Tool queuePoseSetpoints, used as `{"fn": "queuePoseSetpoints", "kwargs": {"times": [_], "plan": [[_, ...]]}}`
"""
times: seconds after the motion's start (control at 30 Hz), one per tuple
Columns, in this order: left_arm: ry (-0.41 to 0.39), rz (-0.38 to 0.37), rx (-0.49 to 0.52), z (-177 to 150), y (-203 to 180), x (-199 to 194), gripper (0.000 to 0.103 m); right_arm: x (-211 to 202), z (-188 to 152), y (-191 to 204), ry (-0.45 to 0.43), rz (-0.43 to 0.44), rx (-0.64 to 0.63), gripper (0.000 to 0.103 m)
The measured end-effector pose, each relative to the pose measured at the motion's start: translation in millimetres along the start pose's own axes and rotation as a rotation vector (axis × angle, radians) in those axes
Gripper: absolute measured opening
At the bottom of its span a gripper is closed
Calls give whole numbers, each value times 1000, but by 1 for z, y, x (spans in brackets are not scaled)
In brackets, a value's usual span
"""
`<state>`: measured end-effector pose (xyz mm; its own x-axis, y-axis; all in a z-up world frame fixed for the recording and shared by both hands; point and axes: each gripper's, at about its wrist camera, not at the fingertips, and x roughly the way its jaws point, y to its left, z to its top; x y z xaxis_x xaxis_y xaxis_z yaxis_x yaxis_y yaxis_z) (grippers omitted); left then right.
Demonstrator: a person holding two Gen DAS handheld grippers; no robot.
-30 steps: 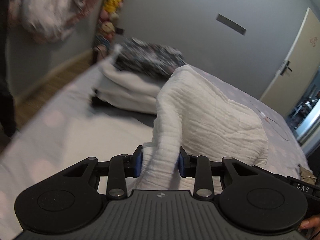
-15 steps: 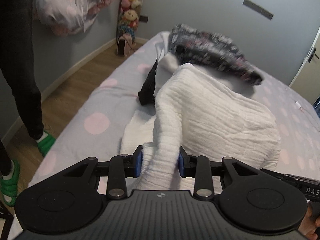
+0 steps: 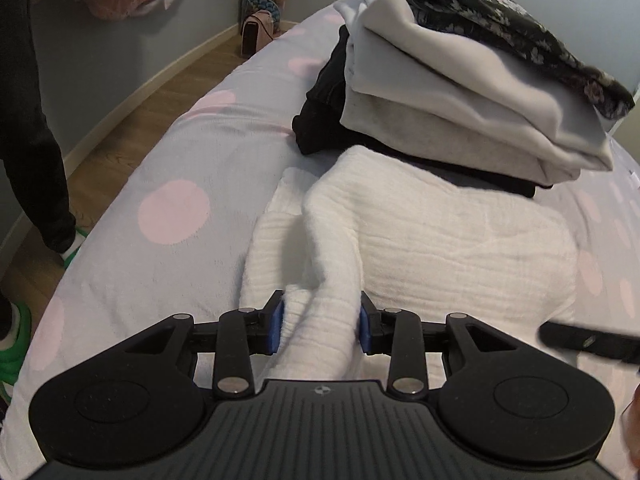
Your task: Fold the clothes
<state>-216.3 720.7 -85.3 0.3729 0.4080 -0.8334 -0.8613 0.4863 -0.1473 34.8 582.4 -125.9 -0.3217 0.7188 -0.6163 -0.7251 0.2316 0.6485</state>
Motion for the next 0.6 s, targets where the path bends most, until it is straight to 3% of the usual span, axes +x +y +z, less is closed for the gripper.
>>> {"fn": "queuePoseSetpoints", "kwargs": {"times": [0.1, 0.3, 0.43, 0.5, 0.6], "plan": [[-3, 0, 16, -1, -2, -1, 41, -15, 10, -18, -35, 85, 104, 71], [18, 32, 33, 5, -11, -1, 41, -1, 36, -45, -42, 146, 300, 70], [22, 54, 50, 6, -17, -4, 41, 14, 42, -46, -6, 154, 327, 53], [10, 57, 70, 7, -19, -9, 41, 14, 44, -42, -11, 143, 303, 37], [-9, 61, 100, 8, -23, -17, 41, -6, 45, -7, -66, 89, 63, 24]]}}
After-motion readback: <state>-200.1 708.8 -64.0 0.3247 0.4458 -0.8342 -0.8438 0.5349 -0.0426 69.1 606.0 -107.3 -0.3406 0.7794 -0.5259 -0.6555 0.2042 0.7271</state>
